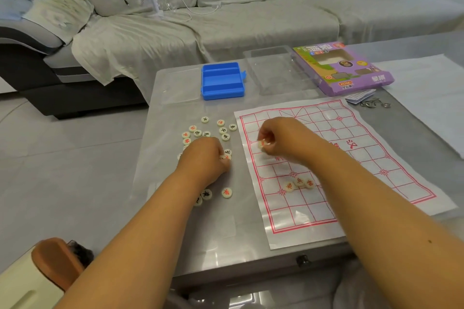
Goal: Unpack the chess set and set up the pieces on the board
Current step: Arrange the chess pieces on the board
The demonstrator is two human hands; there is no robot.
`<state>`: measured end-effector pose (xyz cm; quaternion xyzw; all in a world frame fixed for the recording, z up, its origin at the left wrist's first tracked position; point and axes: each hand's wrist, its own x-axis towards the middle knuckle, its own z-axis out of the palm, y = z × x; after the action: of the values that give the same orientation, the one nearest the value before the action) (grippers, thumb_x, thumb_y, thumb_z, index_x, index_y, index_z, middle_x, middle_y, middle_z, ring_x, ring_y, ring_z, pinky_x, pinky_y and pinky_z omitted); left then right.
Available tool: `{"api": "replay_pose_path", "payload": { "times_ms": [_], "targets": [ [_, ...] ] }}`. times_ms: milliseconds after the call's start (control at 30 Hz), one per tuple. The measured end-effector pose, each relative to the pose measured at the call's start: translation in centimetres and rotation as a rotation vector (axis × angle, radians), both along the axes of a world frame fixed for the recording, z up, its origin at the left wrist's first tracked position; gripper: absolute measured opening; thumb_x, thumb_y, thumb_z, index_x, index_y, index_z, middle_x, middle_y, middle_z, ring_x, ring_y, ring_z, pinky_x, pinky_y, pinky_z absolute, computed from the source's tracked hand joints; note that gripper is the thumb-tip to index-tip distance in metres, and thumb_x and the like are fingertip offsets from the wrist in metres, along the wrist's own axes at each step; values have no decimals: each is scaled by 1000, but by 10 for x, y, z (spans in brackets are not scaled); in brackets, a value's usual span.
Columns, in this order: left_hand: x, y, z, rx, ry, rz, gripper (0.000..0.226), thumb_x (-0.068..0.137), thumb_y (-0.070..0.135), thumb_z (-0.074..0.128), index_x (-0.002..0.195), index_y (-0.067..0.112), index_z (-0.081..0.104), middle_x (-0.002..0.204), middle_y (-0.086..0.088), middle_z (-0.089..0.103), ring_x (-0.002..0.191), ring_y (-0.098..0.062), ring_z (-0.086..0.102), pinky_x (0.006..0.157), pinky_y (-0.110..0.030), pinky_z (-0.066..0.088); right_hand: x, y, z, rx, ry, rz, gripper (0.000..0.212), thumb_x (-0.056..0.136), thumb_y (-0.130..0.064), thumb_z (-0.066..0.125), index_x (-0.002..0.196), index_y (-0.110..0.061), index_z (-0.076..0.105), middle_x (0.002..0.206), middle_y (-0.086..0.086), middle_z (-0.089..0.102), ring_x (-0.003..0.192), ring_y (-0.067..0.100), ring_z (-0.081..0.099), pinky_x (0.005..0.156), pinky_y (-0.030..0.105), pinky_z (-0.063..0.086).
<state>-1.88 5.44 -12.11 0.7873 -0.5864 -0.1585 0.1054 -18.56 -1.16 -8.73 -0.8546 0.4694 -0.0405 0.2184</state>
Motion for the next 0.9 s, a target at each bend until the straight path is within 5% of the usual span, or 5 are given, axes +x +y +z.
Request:
{"api": "replay_pose_path", "payload": {
  "times_ms": [200,500,600,767,900],
  "targets": [
    [-65,12,13,-66,118,-257,14,82,30,66,87,17,66,81,2,63,75,-14,60,68,-29,53,-81,0,4,20,17,-148,19,85,-18,67,104,-21,64,98,-3,64,89,12,57,80,22,47],
    [-134,23,-6,-35,-76,-511,34,85,42,63,110,20,62,101,0,60,90,-20,56,74,-33,51,-112,12,-28,94,167,-166,17,83,-22,69,98,-26,63,96,-4,64,85,11,58,78,22,49],
    [-117,25,0,-88,2,-432,47,82,53,63,119,25,56,111,3,56,98,-17,55,79,-33,49,-109,12,-19,33,126,-203,32,82,-27,70,113,-22,62,103,-3,62,88,12,56,80,23,48],
    [-36,34,24,-92,9,-98,22,87,42,62,102,26,63,97,8,61,87,-12,58,73,-27,48,-54,35,-6,-63,-60,-57,29,85,-32,67,112,-24,63,95,-9,58,77,3,51,66,10,38],
    [26,53,24,-13,-23,110,7,85,25,67,92,26,66,92,8,64,83,-13,58,66,-25,42,6,60,-21,-27,-60,144,29,84,-31,67,112,-24,63,100,-5,60,85,9,55,79,23,48]
  ]
}}
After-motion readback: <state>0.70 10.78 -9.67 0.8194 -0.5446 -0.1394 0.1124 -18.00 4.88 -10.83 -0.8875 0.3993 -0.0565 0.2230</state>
